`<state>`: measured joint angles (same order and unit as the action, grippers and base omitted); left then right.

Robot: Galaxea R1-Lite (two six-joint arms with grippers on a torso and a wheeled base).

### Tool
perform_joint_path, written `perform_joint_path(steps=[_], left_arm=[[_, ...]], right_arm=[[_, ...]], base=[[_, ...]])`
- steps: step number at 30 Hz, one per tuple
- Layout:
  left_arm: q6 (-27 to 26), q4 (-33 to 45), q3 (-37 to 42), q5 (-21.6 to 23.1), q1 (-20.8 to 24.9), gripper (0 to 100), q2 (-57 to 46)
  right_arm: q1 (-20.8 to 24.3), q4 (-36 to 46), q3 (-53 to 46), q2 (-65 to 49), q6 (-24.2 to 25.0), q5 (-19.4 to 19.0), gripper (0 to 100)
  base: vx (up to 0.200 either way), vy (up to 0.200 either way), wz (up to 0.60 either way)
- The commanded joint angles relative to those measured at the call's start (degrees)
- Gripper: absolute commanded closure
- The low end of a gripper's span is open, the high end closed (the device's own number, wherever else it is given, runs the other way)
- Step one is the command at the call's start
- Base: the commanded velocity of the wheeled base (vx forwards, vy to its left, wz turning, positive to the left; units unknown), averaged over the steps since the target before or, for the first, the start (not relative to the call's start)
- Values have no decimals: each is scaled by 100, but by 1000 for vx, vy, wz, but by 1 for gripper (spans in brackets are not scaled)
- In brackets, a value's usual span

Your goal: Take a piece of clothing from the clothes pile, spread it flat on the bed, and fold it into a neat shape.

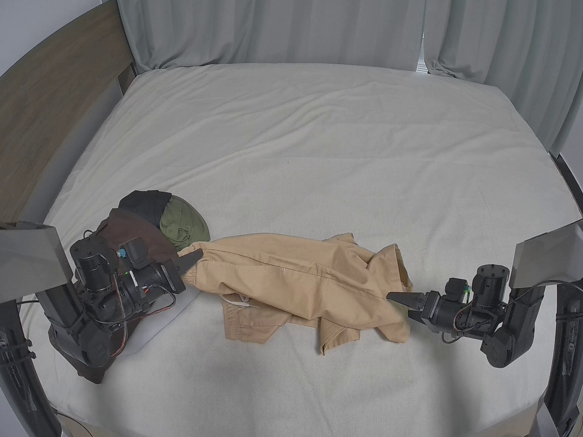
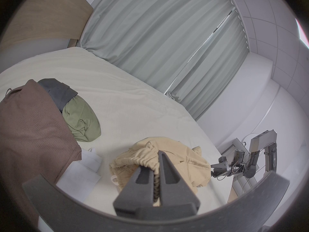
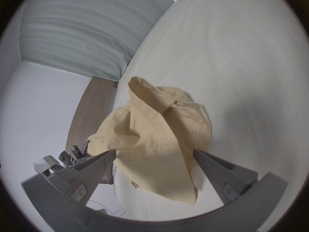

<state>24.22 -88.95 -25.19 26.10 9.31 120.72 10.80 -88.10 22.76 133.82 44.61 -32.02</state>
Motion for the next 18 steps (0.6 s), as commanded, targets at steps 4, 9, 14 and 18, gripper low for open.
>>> perform_joint_path(steps=[4,9,14,18], left_arm=[[-5,-8,-21,0,0,100,-14],[-5,-8,-30,-8,9,100,-5],[-5,-8,-48,-17,18,100,-5],[-5,-8,-57,-17,9,100,4]], right_arm=[[133,-5,123,83,470,-32,0],[203,-5,62,-216,523,-67,0],[282,-5,-44,-664,532,-76,0],[238,-5,-175,-1007,532,-199,0]], base=[[0,0,0],[0,0,0],[0,0,0],[0,0,0]])
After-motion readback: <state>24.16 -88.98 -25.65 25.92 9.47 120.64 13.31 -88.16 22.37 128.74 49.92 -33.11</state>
